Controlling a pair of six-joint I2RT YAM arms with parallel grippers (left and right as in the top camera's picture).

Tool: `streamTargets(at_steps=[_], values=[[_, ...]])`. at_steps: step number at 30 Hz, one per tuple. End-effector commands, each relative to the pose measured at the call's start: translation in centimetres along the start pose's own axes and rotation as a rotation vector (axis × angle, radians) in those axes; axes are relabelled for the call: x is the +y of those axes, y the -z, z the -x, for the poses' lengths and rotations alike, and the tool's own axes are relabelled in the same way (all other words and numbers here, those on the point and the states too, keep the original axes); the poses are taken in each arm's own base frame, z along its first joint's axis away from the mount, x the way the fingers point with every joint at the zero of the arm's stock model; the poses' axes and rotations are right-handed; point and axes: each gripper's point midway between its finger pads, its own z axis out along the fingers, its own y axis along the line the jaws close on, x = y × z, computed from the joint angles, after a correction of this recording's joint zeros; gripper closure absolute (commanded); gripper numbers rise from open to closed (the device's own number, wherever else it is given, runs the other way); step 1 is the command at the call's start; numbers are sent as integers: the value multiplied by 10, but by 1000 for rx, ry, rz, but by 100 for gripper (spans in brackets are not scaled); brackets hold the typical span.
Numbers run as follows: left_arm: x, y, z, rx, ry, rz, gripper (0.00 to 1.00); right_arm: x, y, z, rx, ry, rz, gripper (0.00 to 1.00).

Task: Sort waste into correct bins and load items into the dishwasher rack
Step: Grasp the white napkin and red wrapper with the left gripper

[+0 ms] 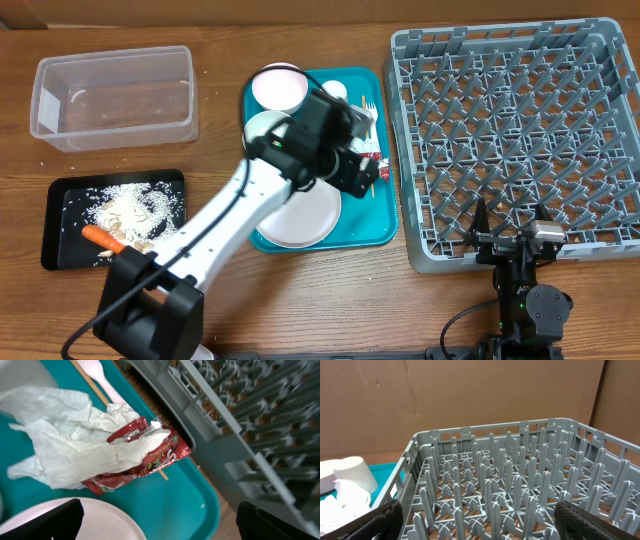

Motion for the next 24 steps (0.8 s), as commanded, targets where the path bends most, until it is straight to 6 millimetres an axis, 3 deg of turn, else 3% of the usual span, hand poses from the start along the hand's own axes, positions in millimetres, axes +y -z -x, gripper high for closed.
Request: streamTargets(at_steps=[1, 3, 7, 9, 10, 12, 13, 20, 24], values=[[12, -4, 4, 5, -305, 203, 0, -2, 0, -1, -6, 4, -11, 0], [14, -14, -5, 59, -449, 214, 0, -2, 0, -1, -6, 4, -11, 0], [27, -23, -11, 105, -517, 252, 0, -2, 0, -1, -6, 4, -11, 0], [29, -27, -15, 128, -567, 247, 21, -2, 0, -1, -6, 4, -11, 0], [30, -31, -19, 149, -615, 242, 27, -2, 0, -1, -6, 4, -11, 0], [30, -38, -23, 173, -668, 233, 8, -2, 0, -1, -6, 4, -11, 0], [30, -41, -25, 183, -687, 228, 6, -2, 0, -1, -6, 4, -11, 0], [36, -66, -44, 259, -772, 194, 2, -2, 0, -1, -6, 4, -11, 0], [40, -84, -38, 227, -801, 205, 4, -2, 0, -1, -6, 4, -11, 0]])
